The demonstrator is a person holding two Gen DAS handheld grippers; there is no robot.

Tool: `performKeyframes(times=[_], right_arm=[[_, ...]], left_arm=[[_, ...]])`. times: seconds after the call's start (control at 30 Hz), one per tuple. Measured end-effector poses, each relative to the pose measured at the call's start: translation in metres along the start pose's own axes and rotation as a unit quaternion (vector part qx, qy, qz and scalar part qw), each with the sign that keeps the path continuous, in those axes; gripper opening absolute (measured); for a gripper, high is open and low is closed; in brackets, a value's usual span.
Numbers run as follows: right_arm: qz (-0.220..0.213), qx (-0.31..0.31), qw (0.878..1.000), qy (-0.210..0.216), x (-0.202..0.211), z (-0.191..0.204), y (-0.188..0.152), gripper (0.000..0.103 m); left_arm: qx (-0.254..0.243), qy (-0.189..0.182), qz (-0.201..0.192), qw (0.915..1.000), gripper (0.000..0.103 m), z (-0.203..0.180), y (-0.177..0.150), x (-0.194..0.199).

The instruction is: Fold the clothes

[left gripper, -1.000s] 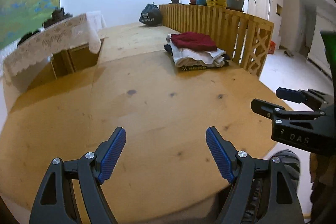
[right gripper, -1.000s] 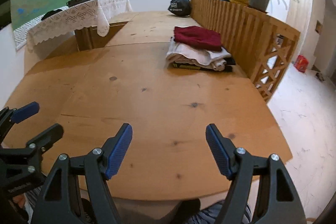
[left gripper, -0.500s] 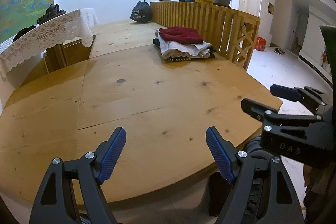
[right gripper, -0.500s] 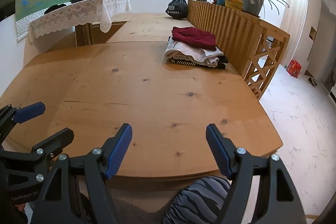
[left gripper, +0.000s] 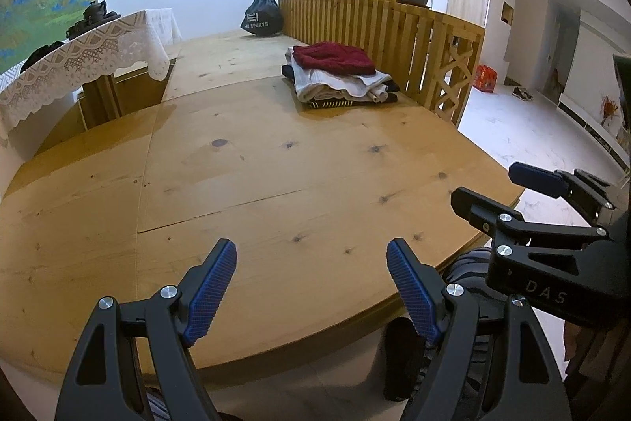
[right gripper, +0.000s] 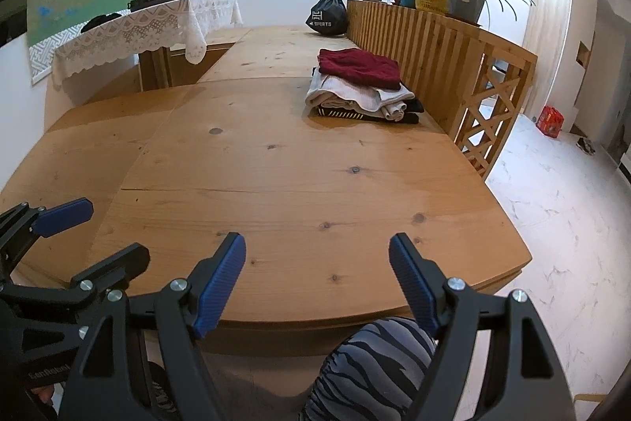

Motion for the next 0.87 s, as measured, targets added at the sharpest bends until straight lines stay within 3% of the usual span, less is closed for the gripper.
performKeyframes(times=[0.87], right_arm=[[0.006, 0.001, 1.000, 0.005, 0.001, 0.003, -0.005, 0.075]], left_arm=[[0.002, 0.000, -0.005, 1.0000, 0.077, -0.010, -0.006, 0.007]])
Point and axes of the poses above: each gripper's, at about its wrist camera, not at the fingertips, and x roughly against the way its jaws point, z to its left, y to its top, the point moved 4 cm from there along -x, roughly the way its jaws point, and after that the axes turned 14 degrees about x, right-handed, at the moved point
